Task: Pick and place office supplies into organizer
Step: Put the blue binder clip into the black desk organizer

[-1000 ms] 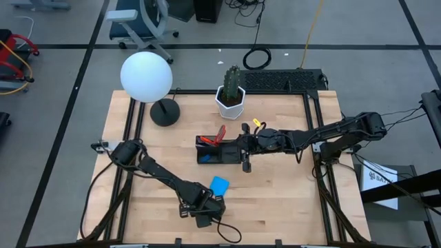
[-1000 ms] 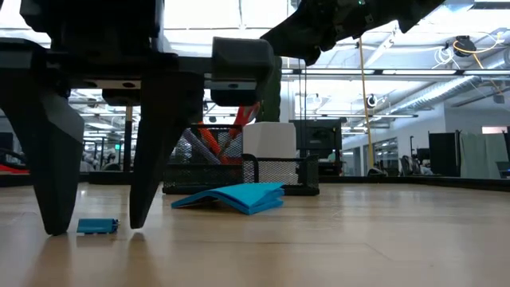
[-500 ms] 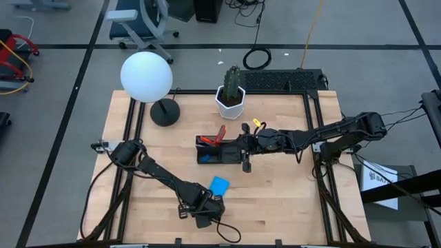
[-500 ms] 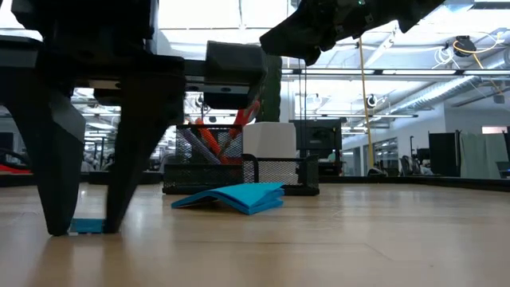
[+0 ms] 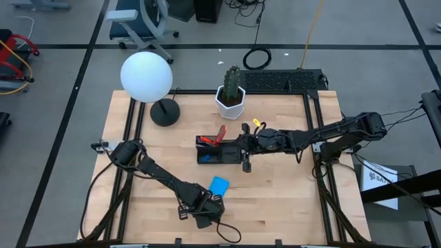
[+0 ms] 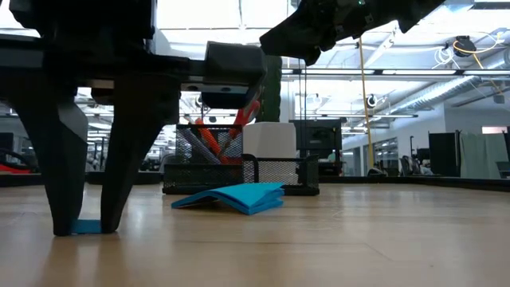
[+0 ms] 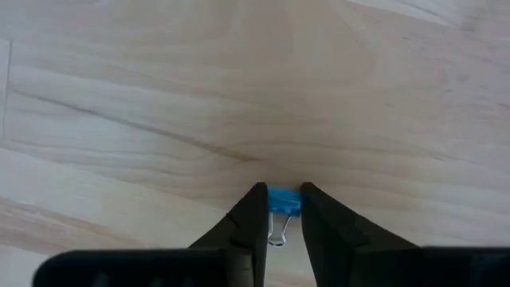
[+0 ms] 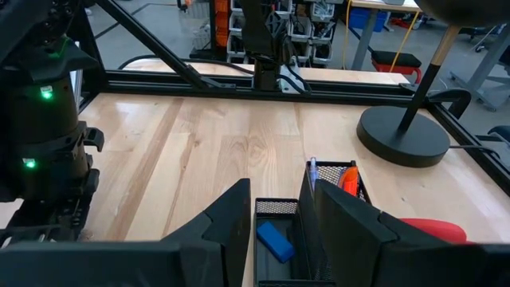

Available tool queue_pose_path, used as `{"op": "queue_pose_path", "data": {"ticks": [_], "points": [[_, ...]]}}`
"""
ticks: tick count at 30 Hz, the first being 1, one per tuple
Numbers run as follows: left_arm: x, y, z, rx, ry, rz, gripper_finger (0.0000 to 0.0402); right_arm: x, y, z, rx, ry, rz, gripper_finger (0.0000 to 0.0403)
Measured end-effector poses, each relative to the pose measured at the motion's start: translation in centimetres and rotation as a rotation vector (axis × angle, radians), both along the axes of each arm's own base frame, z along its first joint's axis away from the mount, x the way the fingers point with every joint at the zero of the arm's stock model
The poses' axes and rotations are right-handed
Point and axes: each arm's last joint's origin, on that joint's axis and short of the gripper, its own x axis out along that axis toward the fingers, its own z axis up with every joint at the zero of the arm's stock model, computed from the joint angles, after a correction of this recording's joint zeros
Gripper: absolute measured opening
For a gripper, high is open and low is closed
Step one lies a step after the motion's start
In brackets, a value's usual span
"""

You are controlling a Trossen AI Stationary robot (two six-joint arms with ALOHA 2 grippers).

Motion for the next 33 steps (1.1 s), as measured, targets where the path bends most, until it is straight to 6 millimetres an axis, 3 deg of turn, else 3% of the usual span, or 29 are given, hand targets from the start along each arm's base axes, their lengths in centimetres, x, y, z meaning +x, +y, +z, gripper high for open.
{"op": "queue_pose_path", "data": {"ticks": [7, 14, 21, 33], "points": [[-0.1, -0.2, 0.0, 0.050, -0.034, 0.004, 0.0051, 0.0, 0.0, 0.0, 0.000, 0.000, 0.000, 0.0130], [-0.3, -0.2, 1.0, 0.119, -0.094, 0.013, 0.0071, 0.0, 0.0, 0.0, 0.000, 0.000, 0.000, 0.0130], [-0.5, 0.7, 2.5, 0.264, -0.174, 0.058, 0.0075, 0.0, 0.0, 0.0, 0.000, 0.000, 0.000, 0.0130], [-0.2, 3.1, 2.5, 0.440, -0.161, 0.126, 0.0076, 0.0, 0.0, 0.0, 0.000, 0.002, 0.000, 0.0130]]}}
